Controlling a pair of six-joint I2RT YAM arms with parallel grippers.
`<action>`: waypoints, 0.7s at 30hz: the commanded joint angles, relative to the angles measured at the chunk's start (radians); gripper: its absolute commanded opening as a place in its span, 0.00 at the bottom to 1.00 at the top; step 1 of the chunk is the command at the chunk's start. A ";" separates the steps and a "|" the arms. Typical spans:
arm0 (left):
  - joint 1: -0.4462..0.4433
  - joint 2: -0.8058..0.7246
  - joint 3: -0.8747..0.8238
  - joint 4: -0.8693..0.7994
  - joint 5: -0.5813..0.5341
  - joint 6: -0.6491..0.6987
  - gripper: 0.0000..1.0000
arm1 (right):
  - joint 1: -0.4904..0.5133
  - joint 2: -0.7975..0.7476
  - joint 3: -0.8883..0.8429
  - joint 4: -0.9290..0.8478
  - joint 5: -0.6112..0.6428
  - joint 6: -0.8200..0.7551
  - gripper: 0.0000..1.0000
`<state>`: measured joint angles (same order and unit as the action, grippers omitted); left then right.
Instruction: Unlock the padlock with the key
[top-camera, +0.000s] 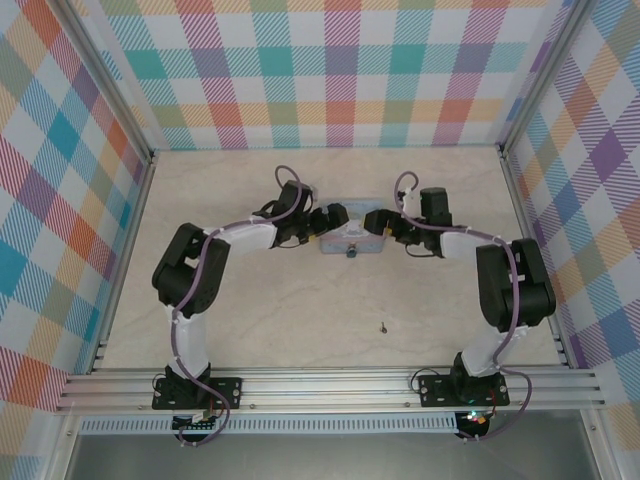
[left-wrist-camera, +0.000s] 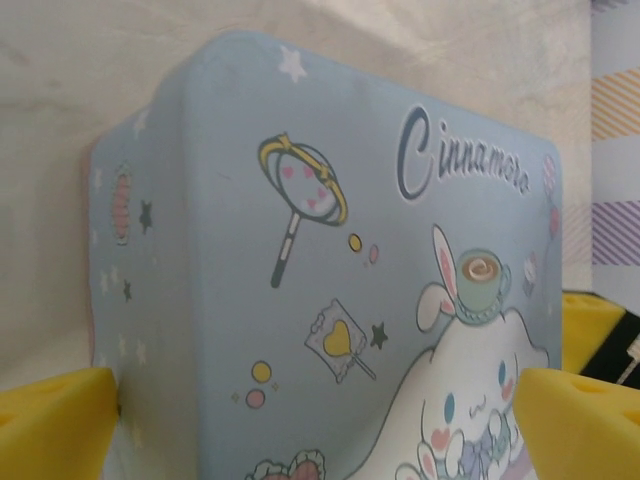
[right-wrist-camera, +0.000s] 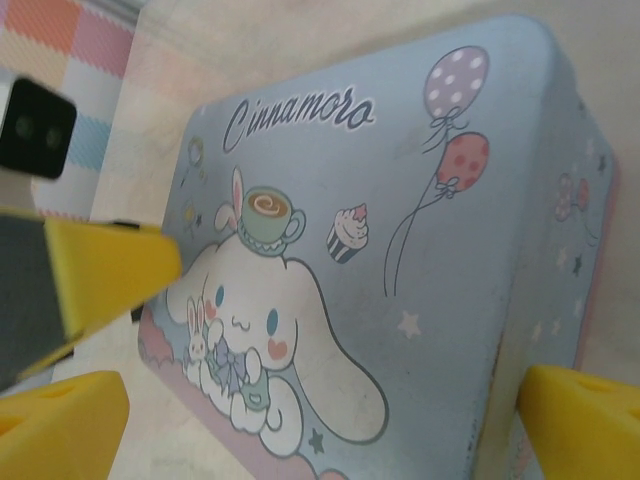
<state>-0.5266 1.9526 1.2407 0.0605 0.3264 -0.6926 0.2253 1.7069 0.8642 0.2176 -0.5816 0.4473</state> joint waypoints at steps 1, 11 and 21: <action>-0.009 -0.097 -0.064 0.086 0.041 0.010 1.00 | 0.078 -0.034 -0.070 0.037 -0.056 0.065 1.00; 0.039 -0.235 -0.227 0.108 0.046 -0.009 1.00 | 0.218 -0.107 -0.143 0.046 -0.001 0.118 1.00; 0.084 -0.281 -0.226 0.031 -0.041 0.031 1.00 | 0.275 -0.245 -0.181 -0.148 0.174 0.097 1.00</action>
<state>-0.4503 1.7439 1.0142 0.0959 0.2943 -0.6861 0.4999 1.5265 0.6800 0.1734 -0.4828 0.5636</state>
